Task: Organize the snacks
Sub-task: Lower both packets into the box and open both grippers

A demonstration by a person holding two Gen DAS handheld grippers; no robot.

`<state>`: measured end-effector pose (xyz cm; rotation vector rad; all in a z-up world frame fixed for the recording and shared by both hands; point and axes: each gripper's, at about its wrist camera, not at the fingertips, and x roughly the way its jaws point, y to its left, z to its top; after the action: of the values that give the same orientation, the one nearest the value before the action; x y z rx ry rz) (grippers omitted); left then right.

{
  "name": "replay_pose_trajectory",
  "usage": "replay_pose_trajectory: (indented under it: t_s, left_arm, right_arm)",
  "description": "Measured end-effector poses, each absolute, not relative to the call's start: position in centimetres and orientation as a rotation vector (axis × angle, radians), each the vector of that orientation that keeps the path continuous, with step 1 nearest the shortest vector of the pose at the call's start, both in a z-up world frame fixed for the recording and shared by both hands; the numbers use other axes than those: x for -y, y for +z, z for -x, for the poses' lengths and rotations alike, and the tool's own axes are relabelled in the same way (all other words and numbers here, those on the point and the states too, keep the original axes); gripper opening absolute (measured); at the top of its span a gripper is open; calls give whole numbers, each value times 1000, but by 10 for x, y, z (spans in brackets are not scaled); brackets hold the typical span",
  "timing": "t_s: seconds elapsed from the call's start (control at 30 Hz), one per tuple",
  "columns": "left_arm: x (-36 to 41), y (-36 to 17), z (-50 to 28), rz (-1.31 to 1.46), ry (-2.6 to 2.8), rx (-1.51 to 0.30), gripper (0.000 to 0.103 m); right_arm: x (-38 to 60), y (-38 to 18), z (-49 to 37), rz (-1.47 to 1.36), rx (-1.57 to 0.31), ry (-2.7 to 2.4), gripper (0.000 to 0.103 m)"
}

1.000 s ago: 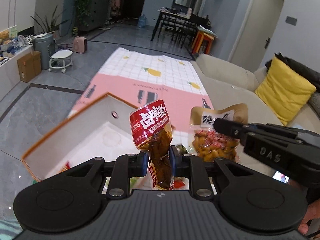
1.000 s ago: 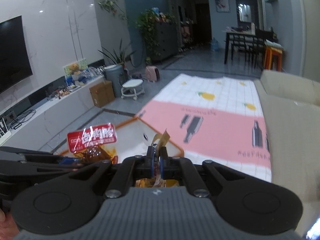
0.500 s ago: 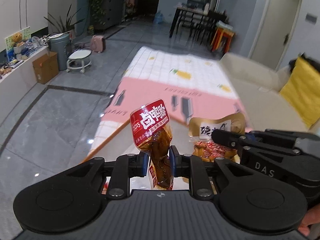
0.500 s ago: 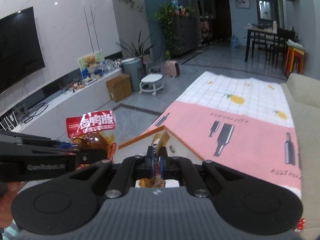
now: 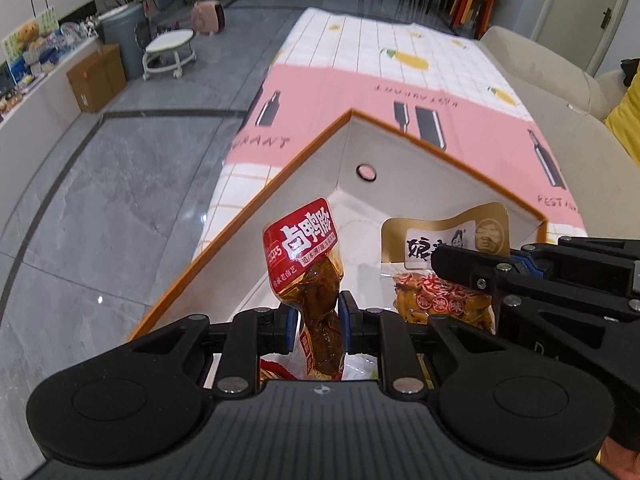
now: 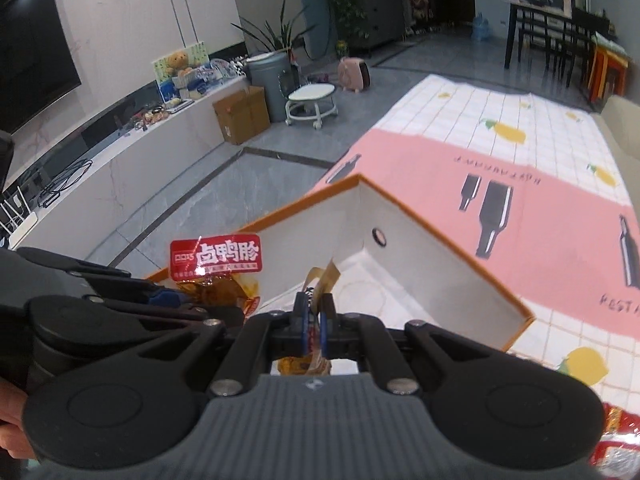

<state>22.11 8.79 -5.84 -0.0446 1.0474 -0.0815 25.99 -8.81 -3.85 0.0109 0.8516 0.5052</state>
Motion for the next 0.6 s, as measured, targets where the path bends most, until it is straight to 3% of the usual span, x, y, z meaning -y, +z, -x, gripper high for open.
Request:
replay_pose_trajectory:
  t_s: [0.6]
  left_arm:
    - [-85, -95, -250, -21, -62, -1135, 22]
  right_arm:
    - [73, -86, -284, 102, -970, 476, 2]
